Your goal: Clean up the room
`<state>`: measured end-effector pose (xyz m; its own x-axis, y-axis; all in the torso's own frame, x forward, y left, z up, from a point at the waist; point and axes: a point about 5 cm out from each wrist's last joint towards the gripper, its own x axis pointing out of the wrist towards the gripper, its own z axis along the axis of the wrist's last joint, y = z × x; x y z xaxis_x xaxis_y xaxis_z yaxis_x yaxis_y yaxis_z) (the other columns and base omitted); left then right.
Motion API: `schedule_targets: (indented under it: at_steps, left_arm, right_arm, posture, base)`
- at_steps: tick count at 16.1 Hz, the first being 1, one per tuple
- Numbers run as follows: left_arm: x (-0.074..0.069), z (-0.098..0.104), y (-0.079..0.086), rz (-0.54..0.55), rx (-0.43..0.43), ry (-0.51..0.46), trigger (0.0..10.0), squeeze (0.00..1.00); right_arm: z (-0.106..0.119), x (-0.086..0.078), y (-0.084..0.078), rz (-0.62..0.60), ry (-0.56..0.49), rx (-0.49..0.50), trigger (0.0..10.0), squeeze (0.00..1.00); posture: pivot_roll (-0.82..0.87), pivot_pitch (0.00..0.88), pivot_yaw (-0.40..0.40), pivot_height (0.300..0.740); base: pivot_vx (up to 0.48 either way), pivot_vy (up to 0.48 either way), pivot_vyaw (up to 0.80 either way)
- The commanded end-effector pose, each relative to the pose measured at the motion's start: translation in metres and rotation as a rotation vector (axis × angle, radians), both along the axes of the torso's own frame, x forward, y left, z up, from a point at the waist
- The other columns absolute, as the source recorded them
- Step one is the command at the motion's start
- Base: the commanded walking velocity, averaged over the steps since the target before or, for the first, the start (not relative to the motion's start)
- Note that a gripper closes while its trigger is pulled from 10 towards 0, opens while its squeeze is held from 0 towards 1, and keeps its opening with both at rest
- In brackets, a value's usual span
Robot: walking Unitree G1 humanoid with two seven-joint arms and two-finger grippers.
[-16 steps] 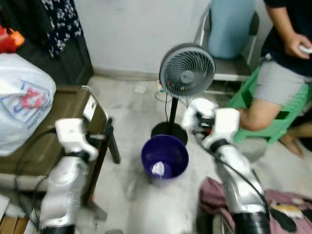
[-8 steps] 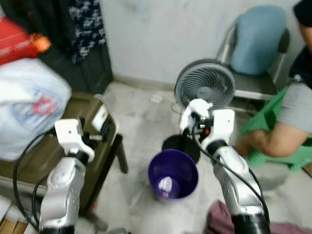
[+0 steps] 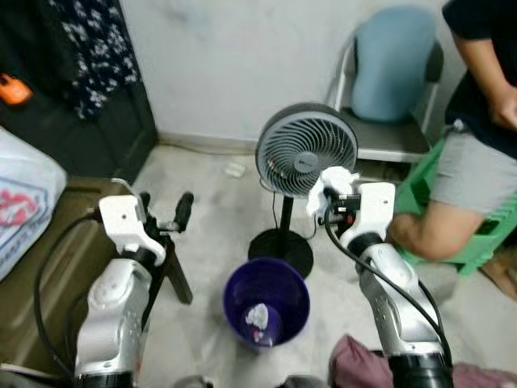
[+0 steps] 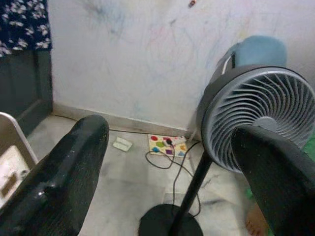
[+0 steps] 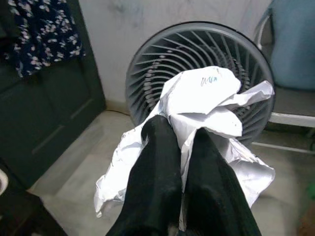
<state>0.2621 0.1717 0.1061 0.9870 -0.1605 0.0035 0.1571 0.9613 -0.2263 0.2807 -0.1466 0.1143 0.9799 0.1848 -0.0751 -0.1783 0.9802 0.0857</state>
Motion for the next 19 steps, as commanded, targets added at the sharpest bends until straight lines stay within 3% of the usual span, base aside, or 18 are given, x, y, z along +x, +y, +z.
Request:
schedule_targets:
  at_steps: [1, 4, 8, 10, 12, 16, 19]
  left_arm:
    - [0.001, 0.002, -0.001, -0.003, 0.002, -0.006, 10.0, 0.0]
    - [0.002, 0.004, -0.001, -0.015, 0.016, -0.012, 10.0, 0.0]
    - [0.002, 0.005, 0.001, -0.101, 0.099, -0.021, 10.0, 0.0]
    - [0.0, 0.009, 0.0, -0.227, 0.191, -0.045, 10.0, 0.0]
    - [-0.006, 0.015, -0.01, -0.385, 0.293, -0.075, 10.0, 0.0]
    - [-0.021, 0.02, -0.044, -0.621, 0.353, -0.109, 10.0, 0.0]
    - [-0.034, 0.022, -0.059, -0.718, 0.375, -0.119, 10.0, 0.0]
  right_arm:
    - [0.003, 0.002, -0.001, 0.001, -0.006, 0.002, 10.0, 0.0]
    - [0.002, 0.005, 0.002, 0.007, -0.004, 0.006, 10.0, 0.0]
    - [-0.001, 0.01, 0.002, -0.013, 0.022, -0.018, 10.0, 0.0]
    - [-0.009, 0.016, 0.001, -0.045, 0.093, -0.037, 10.0, 0.0]
    - [-0.022, 0.02, 0.003, -0.053, 0.183, -0.092, 10.0, 0.0]
    - [-0.045, 0.018, 0.01, -0.057, 0.334, -0.147, 10.0, 0.0]
    - [-0.06, 0.014, 0.017, -0.046, 0.408, -0.168, 10.0, 0.0]
  posture:
    - [-0.1, 0.0, -0.012, 0.74]
    - [-0.1, 0.0, -0.013, 0.74]
    - [-0.09, 0.0, -0.018, 0.74]
    - [-0.08, 0.0, -0.022, 0.74]
    - [-0.07, 0.0, -0.02, 0.74]
    - [-0.06, 0.015, -0.003, 0.74]
    - [-0.03, 0.083, 0.017, 0.74]
  base:
    - [0.0, 0.0, 0.0]
    - [0.0, 0.0, 0.0]
    - [0.0, 0.0, 0.0]
    - [0.0, 0.0, 0.0]
    - [0.0, 0.0, 0.0]
    - [0.0, 0.0, 0.0]
    - [0.0, 0.0, 0.0]
